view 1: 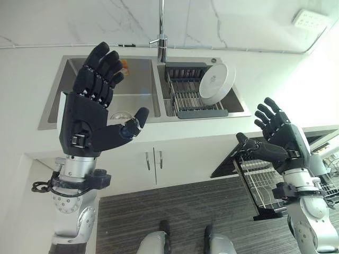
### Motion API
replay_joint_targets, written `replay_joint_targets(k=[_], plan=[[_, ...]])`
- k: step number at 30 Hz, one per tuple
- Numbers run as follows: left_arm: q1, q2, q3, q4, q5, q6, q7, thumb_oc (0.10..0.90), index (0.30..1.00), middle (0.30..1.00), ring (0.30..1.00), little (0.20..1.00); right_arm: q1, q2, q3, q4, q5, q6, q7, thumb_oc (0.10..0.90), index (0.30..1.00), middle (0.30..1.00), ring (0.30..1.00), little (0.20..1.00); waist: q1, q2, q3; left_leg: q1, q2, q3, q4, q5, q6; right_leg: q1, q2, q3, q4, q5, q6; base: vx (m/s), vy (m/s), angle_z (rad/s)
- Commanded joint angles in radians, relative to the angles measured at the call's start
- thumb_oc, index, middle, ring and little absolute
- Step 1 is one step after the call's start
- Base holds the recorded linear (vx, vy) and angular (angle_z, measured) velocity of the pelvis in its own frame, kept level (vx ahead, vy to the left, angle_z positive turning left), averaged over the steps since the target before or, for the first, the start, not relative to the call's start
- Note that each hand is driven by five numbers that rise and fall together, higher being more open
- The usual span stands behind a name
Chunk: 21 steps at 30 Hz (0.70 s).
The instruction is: Place the dishes in the dishwasher.
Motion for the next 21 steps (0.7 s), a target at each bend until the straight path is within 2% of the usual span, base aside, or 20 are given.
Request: replay_joint_targets(k=[1,6,10,14,16,18,21], plan=[[-0.055,0.039,0.007,-0.132,0.011,-0.054,0.027,0.800,0.900,0.900,0.900,0.900,-0.139,-0.046,-0.039,-0.055,0.024,-0.162,-0.003,0.800,0.900,0.900,0.900,0.900,-0.010,-0.015,-0.079,0.122,0.054,-0.031,0.033,-0.187,-0.082,0.048,0.023,-0.045,0.036,0.000,0.019,0.13,-0.286,0.54],[-0.052,0.011,-0.011,-0.138,-0.017,-0.045,0.056,0.800,0.900,0.900,0.900,0.900,-0.189,-0.089,-0.017,-0.054,-0.024,-0.118,-0.008,0.800,0.900,0.900,0.900,0.900,0.001,-0.010,-0.104,0.141,0.089,0.003,0.033,-0.189,-0.104,0.086,0.035,-0.076,0.036,-0.059,0.002,0.11,-0.153,0.53],[-0.038,0.007,-0.004,-0.149,-0.015,-0.037,0.062,0.800,0.900,0.900,0.900,0.900,-0.193,-0.129,-0.032,-0.054,0.026,-0.070,-0.002,0.800,0.900,0.900,0.900,0.900,0.005,-0.002,-0.114,0.146,0.120,0.010,0.033,-0.183,-0.126,0.108,0.038,-0.102,0.036,-0.085,-0.012,0.08,-0.141,0.07],[-0.017,0.004,0.006,-0.144,-0.020,-0.040,0.038,0.800,0.900,0.900,0.900,0.900,-0.182,-0.090,-0.042,-0.061,0.122,-0.104,-0.020,0.800,0.900,0.900,0.900,0.900,0.003,0.006,-0.119,0.149,0.126,-0.012,0.033,-0.182,-0.137,0.119,0.034,-0.110,0.036,-0.091,-0.013,0.06,-0.075,0.07],[-0.018,0.012,0.000,-0.132,-0.023,-0.044,0.036,0.800,0.900,0.900,0.900,0.900,-0.191,-0.070,-0.030,-0.050,0.099,-0.098,-0.031,0.800,0.900,0.900,0.900,0.900,0.003,0.012,-0.122,0.150,0.126,-0.022,0.033,-0.182,-0.139,0.125,0.033,-0.112,0.036,-0.094,-0.013,0.06,-0.025,0.05],[-0.025,0.023,-0.005,-0.135,-0.019,-0.037,0.045,0.800,0.900,0.900,0.900,0.900,-0.202,-0.076,-0.020,-0.048,0.080,-0.119,-0.043,0.800,0.900,0.900,0.900,0.900,0.004,0.015,-0.124,0.151,0.128,-0.027,0.033,-0.180,-0.142,0.130,0.031,-0.117,0.036,-0.096,-0.012,0.04,-0.010,0.10],[-0.045,0.045,-0.023,-0.121,-0.012,-0.029,0.065,0.800,0.900,0.900,0.900,0.900,-0.241,-0.114,-0.018,-0.017,0.045,-0.125,-0.087,0.800,0.900,0.900,0.900,0.900,0.008,0.014,-0.132,0.152,0.130,-0.034,0.033,-0.181,-0.147,0.137,0.030,-0.123,0.036,-0.101,-0.013,0.04,-0.003,0.13]])
